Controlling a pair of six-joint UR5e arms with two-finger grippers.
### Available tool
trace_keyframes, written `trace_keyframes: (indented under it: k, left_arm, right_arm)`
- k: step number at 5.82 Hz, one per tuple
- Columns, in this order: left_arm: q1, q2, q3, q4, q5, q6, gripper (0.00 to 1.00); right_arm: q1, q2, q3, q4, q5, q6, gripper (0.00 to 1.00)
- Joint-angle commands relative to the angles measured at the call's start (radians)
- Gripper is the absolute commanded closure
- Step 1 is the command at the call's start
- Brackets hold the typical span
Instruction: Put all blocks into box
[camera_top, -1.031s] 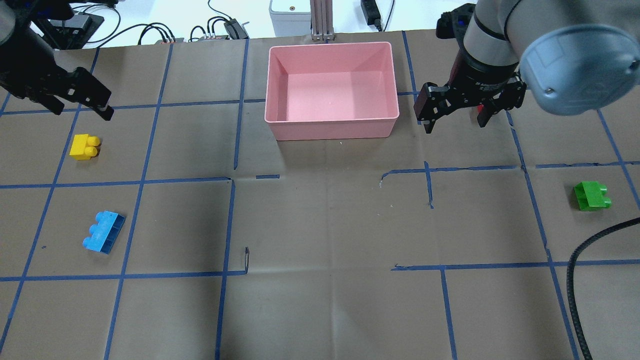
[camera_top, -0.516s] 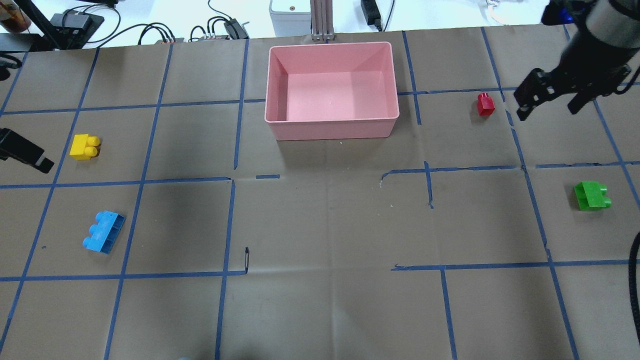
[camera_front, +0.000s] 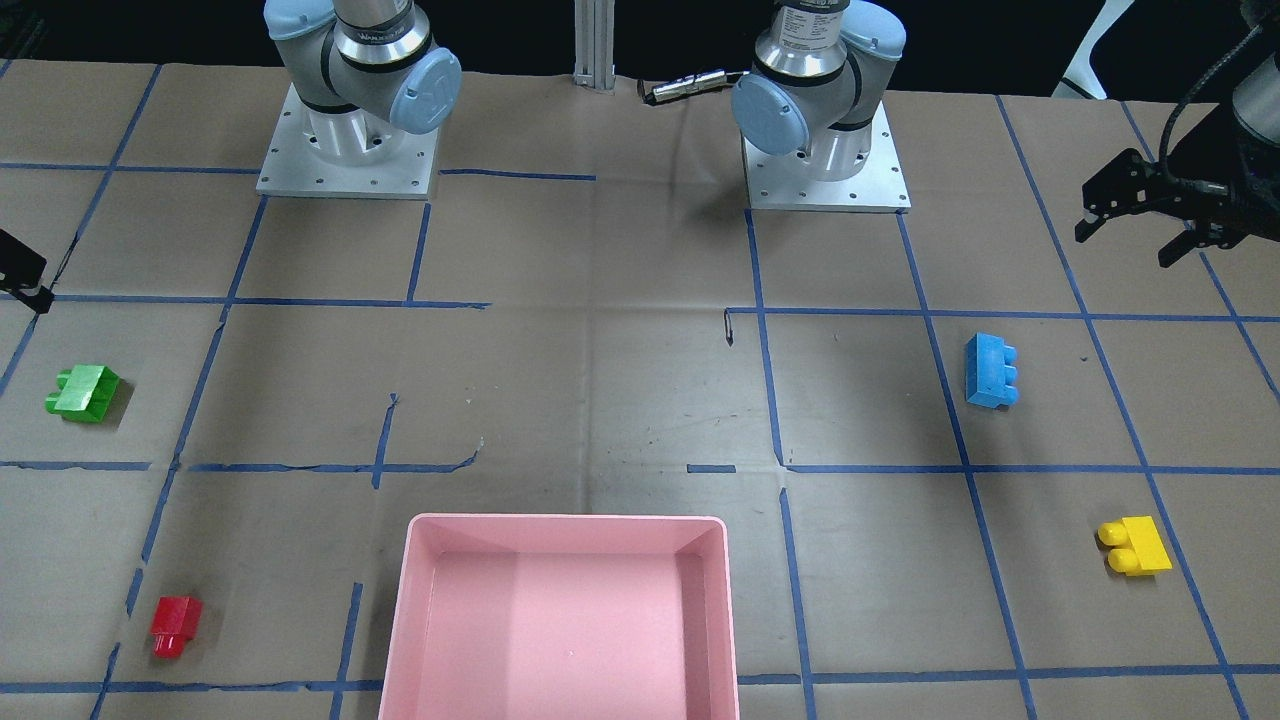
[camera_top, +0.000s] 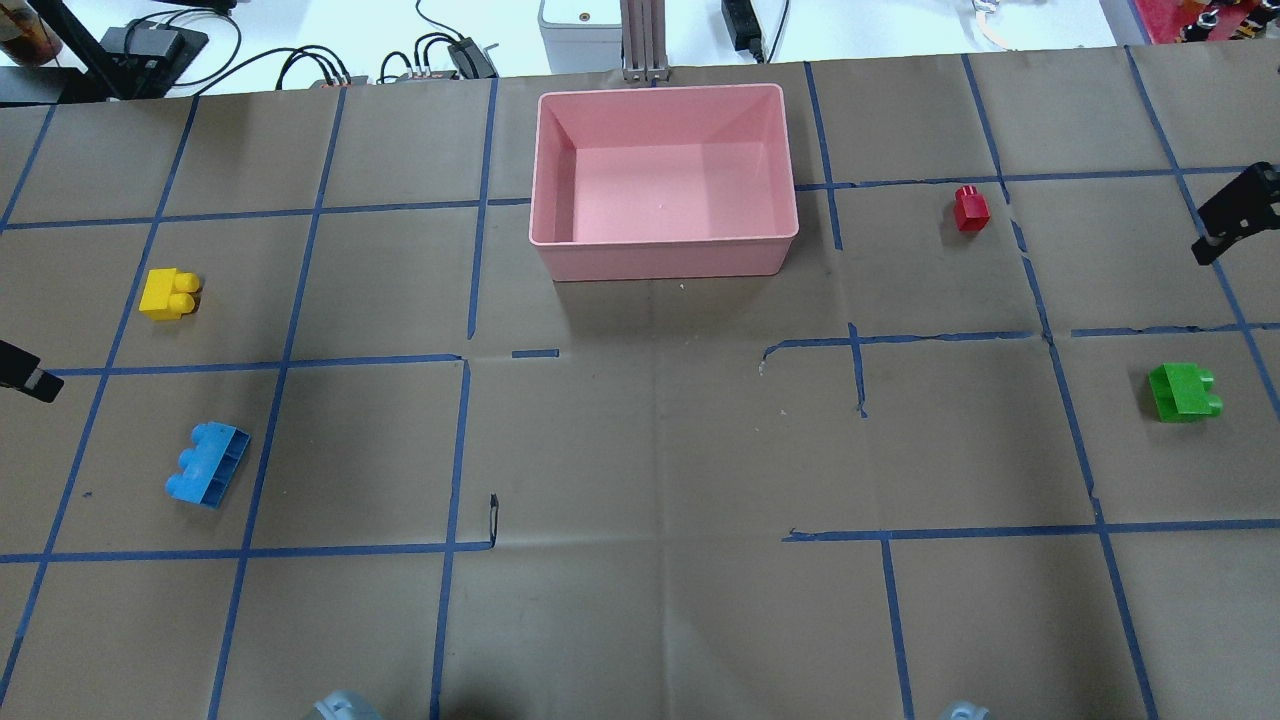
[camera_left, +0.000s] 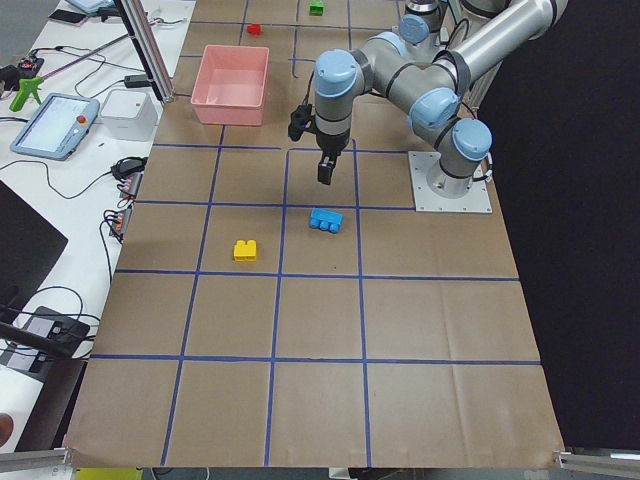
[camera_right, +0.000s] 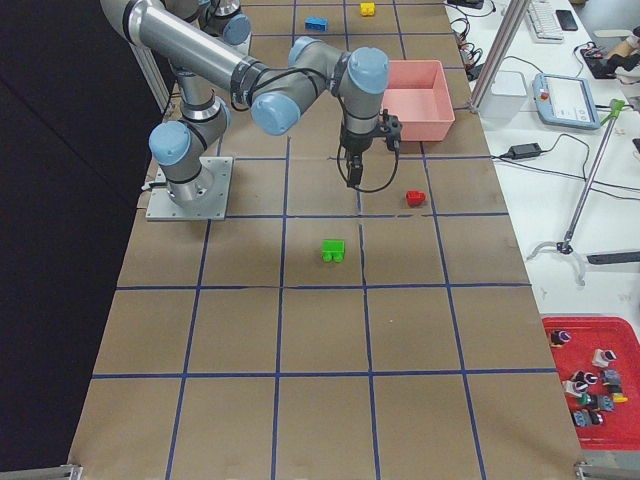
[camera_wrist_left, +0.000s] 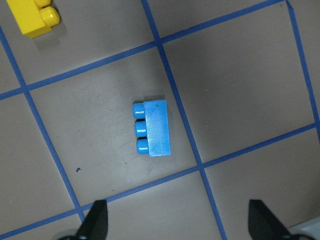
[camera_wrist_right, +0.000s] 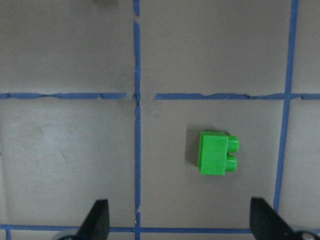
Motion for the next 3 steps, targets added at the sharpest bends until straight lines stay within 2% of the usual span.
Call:
trace_keyframes:
  k: [1,3]
  left_arm:
    - [-0.027,-0.075,-0.025,0.104,-0.039,-0.099,0.01]
    - [-0.067,-0.128,-0.140,0.279,-0.037,-0.126,0.02]
  right_arm:
    - [-0.093,0.014,0.183,-0.299,0.007,-0.085,0.00]
    - [-0.125,0.062,0.207,-0.302,0.010,-0.089,0.00]
